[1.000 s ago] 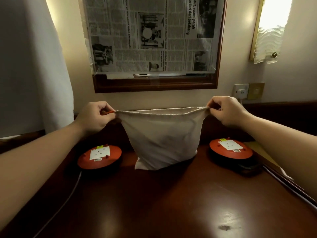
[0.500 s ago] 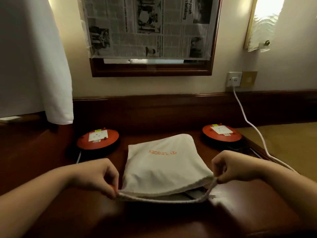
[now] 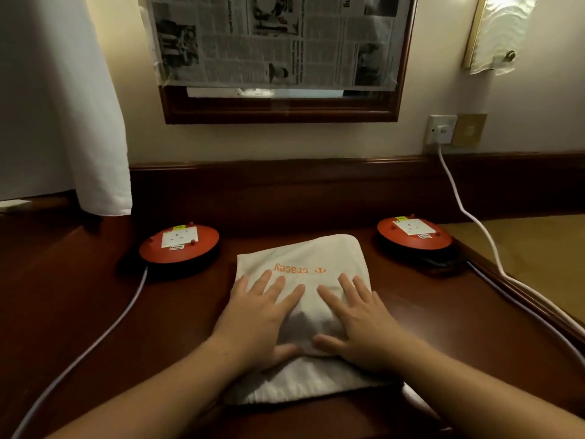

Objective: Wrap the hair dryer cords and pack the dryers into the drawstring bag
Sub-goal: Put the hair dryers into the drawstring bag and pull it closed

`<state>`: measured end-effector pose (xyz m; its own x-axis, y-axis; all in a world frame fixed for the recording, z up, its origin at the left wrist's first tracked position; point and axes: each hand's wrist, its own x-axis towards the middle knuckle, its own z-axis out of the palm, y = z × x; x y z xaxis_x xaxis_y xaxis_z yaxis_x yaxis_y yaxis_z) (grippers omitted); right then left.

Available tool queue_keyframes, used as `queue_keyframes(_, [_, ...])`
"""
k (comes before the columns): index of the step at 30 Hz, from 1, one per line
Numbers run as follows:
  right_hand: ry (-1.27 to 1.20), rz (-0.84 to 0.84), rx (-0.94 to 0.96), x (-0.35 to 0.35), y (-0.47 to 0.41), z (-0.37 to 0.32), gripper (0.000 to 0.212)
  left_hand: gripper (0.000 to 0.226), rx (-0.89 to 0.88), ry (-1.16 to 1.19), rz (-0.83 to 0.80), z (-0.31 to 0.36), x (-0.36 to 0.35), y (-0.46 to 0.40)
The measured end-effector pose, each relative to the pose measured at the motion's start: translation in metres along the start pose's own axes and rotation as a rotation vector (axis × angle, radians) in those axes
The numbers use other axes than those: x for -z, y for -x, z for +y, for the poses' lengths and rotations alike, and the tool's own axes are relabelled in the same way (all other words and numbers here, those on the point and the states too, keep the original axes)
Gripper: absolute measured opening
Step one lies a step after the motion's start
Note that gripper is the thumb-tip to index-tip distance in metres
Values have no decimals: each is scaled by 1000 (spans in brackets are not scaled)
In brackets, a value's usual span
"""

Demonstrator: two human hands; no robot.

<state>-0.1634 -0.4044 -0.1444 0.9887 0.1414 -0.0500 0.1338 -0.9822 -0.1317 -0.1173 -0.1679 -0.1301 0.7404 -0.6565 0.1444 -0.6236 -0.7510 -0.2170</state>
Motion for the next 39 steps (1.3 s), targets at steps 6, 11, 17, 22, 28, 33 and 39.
queue_keyframes(6, [9,69,33,-6,-43,14,101,101,40,-93,59,-19,-24,-20])
queue_keyframes(11, [15,38,26,4,-83,19,102,100,78,-98,-2,-33,-29,-47])
queue_keyframes(17, [-83,81,41,-5,-68,27,123,72,13,83,255,-57,-38,-22])
queue_keyframes(22, [-202,263,85,-20,-32,48,76,29,36,84,348,-74,-48,15])
queue_keyframes(28, [-353,275,60,-14,-6,64,27,10,23,360,226,-80,-53,40])
queue_keyframes(33, [-411,271,-100,-8,5,73,28,51,338,498,129,-81,-47,54])
queue_keyframes(39, [-437,229,-240,2,14,78,13,31,278,488,-8,-87,-44,61])
